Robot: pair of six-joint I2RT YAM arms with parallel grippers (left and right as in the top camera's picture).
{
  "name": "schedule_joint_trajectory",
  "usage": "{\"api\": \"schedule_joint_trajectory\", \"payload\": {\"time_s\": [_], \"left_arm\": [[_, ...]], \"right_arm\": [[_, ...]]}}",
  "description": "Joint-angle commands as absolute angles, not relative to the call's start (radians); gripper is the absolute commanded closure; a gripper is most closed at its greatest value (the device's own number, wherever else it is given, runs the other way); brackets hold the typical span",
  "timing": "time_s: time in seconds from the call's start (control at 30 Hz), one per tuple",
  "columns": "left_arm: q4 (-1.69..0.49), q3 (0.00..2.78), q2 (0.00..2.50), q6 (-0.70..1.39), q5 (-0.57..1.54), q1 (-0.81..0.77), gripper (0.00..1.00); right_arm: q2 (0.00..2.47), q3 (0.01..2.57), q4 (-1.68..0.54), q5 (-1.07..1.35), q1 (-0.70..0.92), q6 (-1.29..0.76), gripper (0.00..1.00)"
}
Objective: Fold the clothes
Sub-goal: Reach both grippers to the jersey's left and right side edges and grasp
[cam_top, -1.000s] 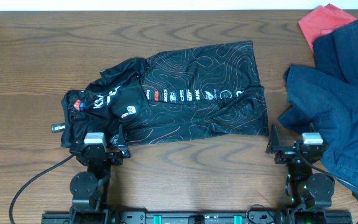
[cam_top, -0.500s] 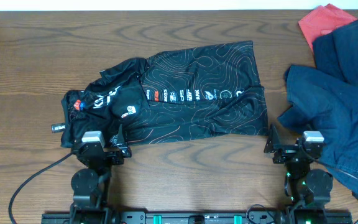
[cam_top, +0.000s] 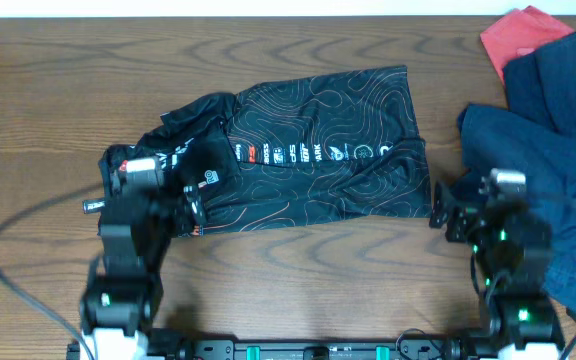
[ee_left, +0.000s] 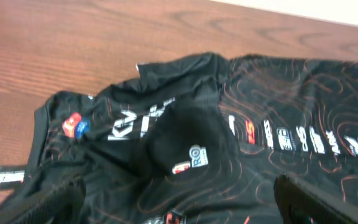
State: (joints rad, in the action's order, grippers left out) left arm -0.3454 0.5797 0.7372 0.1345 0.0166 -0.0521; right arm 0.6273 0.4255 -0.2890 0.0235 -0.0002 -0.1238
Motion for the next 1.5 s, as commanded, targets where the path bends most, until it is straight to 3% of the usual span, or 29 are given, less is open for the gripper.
{"api": "schedule_joint_trajectory", "payload": {"time_s": [0.0, 0.27, 0.53, 0.83, 1.1, 1.37, 1.47], "left_arm": [[-0.439, 0.767, 0.923, 0.143, 0.018, -0.047, 0.02], [-0.733, 1.127, 1.247, 0.136, 0.018, -0.047, 0.02], [-0.510, 1.163, 1.370, 0.133, 0.018, -0.009, 0.02], [-0.442, 1.310, 1.729, 0.121, 0.018, 0.050, 0.01], [-0.368, 1.320, 1.897, 0.146, 0.019, 0.051, 0.23], [-0.313, 1.320, 2.006, 0.156, 0.018, 0.053, 0.27], [-0.259, 1.320, 2.028, 0.160, 0.018, 0.053, 0.38]], "right_arm": [[0.800, 0.575, -0.366, 0.027, 0.014, -0.114, 0.01], [1.102, 0.865, -0.573, 0.048, 0.014, -0.111, 0.01], [1.131, 0.883, -0.569, 0.091, 0.014, -0.116, 0.01], [1.131, 0.883, -0.607, 0.098, 0.014, -0.127, 0.01], [1.131, 0.883, -0.618, 0.098, 0.014, -0.127, 0.14], [1.148, 0.883, -0.619, 0.099, 0.014, -0.154, 0.21], [1.156, 0.883, -0.620, 0.103, 0.014, -0.172, 0.27]]}}
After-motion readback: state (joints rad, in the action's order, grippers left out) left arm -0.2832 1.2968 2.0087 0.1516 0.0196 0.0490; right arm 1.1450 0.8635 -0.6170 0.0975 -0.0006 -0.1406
